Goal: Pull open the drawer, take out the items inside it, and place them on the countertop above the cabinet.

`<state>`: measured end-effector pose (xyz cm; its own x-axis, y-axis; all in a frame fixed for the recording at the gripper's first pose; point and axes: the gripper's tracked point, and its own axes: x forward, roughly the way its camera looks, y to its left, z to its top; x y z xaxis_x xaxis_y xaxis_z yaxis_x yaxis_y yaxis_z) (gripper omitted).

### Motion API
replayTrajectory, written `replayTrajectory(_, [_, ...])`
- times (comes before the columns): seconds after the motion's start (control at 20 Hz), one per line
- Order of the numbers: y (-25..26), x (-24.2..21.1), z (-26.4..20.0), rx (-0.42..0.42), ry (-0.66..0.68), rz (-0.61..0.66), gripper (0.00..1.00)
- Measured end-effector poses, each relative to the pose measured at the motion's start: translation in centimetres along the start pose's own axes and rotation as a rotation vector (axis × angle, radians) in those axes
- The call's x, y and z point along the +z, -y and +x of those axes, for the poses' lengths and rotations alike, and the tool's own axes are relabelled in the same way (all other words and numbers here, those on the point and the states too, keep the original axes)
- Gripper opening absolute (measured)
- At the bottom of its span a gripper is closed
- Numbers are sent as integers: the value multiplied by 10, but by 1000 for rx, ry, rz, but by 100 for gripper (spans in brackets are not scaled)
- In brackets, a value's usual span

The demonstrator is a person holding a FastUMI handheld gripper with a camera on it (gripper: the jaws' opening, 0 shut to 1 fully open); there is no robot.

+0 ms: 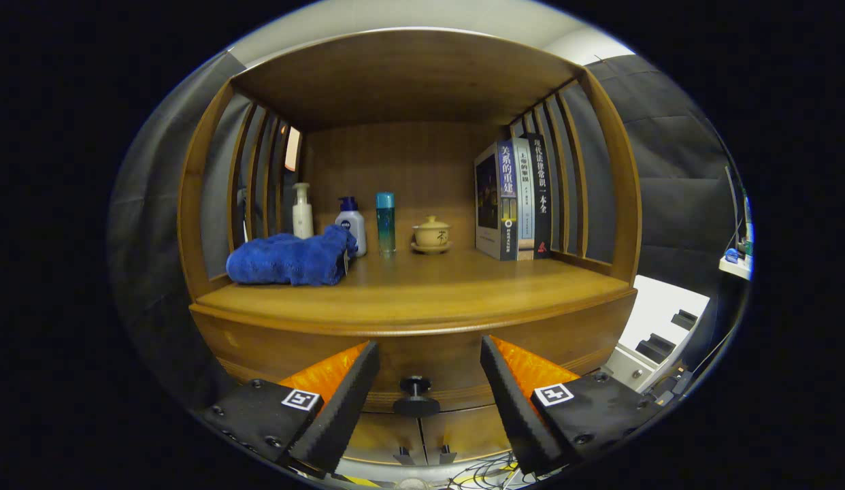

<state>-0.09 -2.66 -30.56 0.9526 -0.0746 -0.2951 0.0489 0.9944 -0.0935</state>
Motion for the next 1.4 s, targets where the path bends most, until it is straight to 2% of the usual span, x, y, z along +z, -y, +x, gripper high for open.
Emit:
replayTrajectory(0.25, [1,-32,5,0,-58,-2,99])
replayTrajectory(0.6, [-12,-51,10,42,-101,49,70])
replayTrajectory(0.85, [-15,-53,11,44,-104,-21,53])
replayTrajectory(1.05, [-15,-54,10,54,-110,-18,40])
replayTrajectory(1.1, [-15,-54,11,51,-113,-12,40])
replayTrajectory(1.15, [-16,-54,8,50,-116,-17,34])
replayTrajectory(1.4, [-17,-57,-13,48,-106,-31,34])
